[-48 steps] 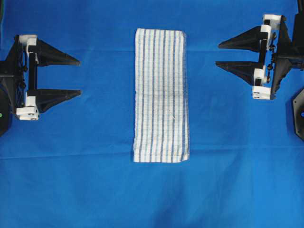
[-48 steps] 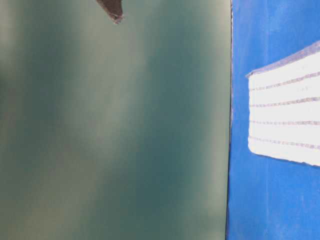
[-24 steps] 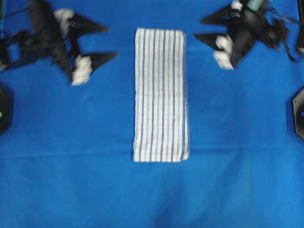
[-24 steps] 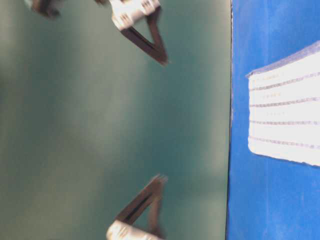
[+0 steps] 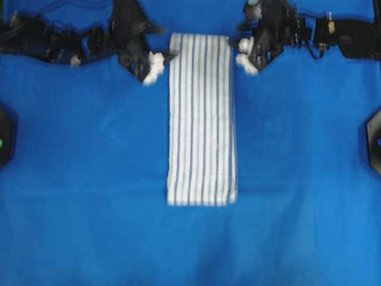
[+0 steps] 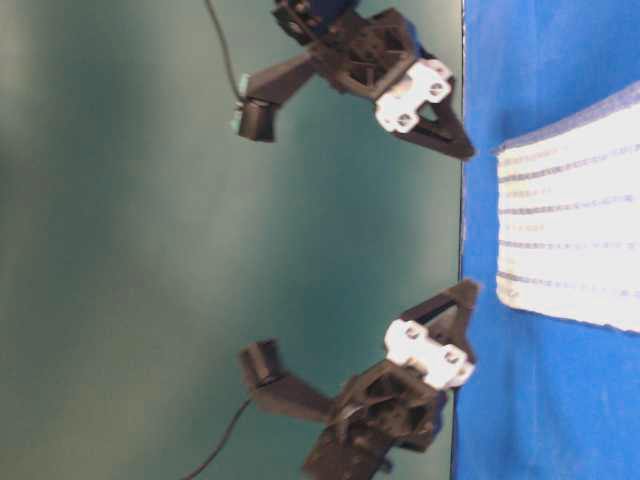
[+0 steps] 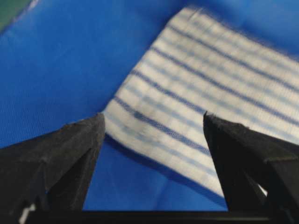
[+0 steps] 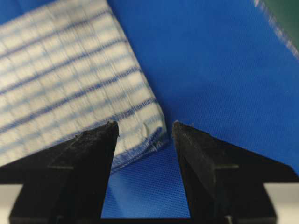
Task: Fold the blue towel.
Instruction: 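Move both grippers to the towel's top corners and grasp them, then fold the top end down over the bottom half with both grippers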
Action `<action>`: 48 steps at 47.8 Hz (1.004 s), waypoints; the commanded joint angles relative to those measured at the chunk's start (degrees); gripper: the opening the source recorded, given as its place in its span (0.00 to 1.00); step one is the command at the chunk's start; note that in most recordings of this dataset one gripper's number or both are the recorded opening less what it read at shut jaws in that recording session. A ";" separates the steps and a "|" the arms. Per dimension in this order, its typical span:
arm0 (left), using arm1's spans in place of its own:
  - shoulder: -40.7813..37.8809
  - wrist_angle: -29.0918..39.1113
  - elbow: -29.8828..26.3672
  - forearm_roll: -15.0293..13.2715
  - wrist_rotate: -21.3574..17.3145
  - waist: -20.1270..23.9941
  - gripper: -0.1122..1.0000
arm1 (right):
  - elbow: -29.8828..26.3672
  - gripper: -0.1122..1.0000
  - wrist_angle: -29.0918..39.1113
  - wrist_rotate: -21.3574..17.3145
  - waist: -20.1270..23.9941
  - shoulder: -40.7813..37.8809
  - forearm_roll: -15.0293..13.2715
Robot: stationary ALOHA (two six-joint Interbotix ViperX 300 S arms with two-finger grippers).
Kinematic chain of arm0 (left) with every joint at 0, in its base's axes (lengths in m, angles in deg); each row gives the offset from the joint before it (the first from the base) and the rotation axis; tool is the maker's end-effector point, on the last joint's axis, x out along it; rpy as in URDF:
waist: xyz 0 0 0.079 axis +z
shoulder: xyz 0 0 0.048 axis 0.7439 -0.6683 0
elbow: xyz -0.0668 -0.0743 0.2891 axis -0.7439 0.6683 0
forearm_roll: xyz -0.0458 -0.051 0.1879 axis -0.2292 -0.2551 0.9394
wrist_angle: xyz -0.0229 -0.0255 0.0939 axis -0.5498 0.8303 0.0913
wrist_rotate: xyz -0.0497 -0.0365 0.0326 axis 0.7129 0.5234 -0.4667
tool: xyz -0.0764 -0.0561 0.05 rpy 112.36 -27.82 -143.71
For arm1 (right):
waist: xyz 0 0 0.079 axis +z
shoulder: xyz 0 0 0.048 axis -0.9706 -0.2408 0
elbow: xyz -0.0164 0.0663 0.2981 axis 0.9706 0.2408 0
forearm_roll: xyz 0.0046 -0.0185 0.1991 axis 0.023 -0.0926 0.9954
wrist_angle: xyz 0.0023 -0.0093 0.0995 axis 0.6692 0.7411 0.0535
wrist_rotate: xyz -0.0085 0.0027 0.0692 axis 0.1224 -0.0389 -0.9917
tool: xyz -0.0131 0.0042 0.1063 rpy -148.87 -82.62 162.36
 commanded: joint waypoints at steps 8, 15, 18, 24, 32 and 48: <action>-4.92 -1.76 -3.52 0.00 0.00 2.29 0.82 | -1.49 0.60 -3.96 0.09 -1.41 -2.90 0.00; -7.56 -2.64 -4.57 0.09 0.00 2.37 0.79 | -1.93 0.60 -4.39 0.09 -2.37 -5.45 0.09; -8.26 -2.64 -4.92 0.00 0.00 2.46 0.78 | -2.20 0.60 -4.39 0.09 -2.46 -6.24 0.09; -8.70 -2.64 -5.01 0.09 -0.09 2.46 0.73 | -2.29 0.58 -4.39 0.09 -2.37 -7.03 0.09; -9.05 -2.64 -4.75 0.09 -0.18 1.85 0.43 | -2.11 0.31 -4.48 0.09 -2.02 -7.12 0.09; -8.88 -2.20 -5.19 0.09 -0.44 1.76 0.12 | -2.20 0.18 -4.48 -0.53 -1.58 -6.86 0.26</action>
